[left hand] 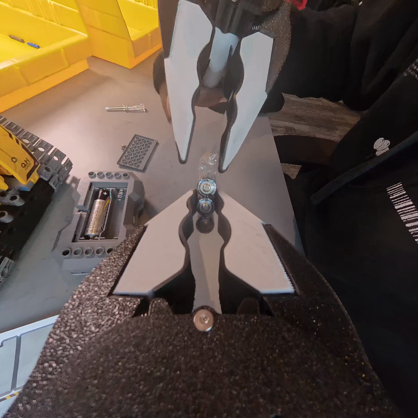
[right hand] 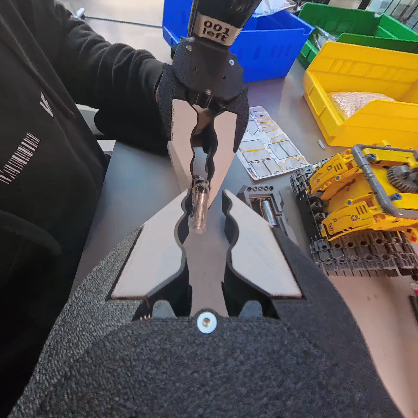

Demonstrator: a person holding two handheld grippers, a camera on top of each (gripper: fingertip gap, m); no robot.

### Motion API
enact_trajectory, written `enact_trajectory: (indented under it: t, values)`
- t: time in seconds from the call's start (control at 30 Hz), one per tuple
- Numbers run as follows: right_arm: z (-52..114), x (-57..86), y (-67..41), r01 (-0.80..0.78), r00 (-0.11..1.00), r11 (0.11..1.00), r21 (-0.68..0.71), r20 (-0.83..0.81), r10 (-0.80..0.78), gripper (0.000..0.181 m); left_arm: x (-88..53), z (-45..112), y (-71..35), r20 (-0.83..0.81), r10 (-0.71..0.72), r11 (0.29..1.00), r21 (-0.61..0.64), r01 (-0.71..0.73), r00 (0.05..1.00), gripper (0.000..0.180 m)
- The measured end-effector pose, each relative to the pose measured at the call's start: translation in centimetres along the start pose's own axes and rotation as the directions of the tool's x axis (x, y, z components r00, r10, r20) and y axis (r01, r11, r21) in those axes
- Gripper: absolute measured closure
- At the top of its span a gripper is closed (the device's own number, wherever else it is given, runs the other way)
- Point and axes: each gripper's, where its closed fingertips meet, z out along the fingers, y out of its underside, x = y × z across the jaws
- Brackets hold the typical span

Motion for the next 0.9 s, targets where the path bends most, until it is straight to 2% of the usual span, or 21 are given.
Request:
enact_trajectory:
  t: [0.07,0.23,0.33,0.47,0.9]
  values:
    - [0.5,-0.3,0.2,-0.003,1.000,1.000,-0.012,0.027,0.003,0.181,0.4,0.2,0.2,-0.009,0.035,0.999,-0.018,-0.035,0.999,0.167]
    - [1.1,-0.3,0.6,-0.234,0.966,0.972,-0.002,0.109,0.233,0.181,0.6,0.2,0.5,0.056,0.156,0.987,-0.036,-0.155,0.986,0.166]
    - [1.4,-0.1,0.6,-0.419,0.902,0.908,0.028,0.131,0.412,0.181,0.1,-0.2,0.3,0.130,0.234,0.972,-0.036,-0.232,0.963,0.166]
    - [1.4,0.1,1.0,-0.554,0.828,0.831,0.057,0.143,0.542,0.181,-0.4,-0.4,0.2,0.219,0.341,0.940,-0.063,-0.335,0.914,0.167]
    - [1.1,0.2,1.2,-0.597,0.802,0.791,0.134,0.082,0.591,0.181,0.3,-0.4,-0.5,0.250,0.400,0.913,-0.018,-0.408,0.882,0.167]
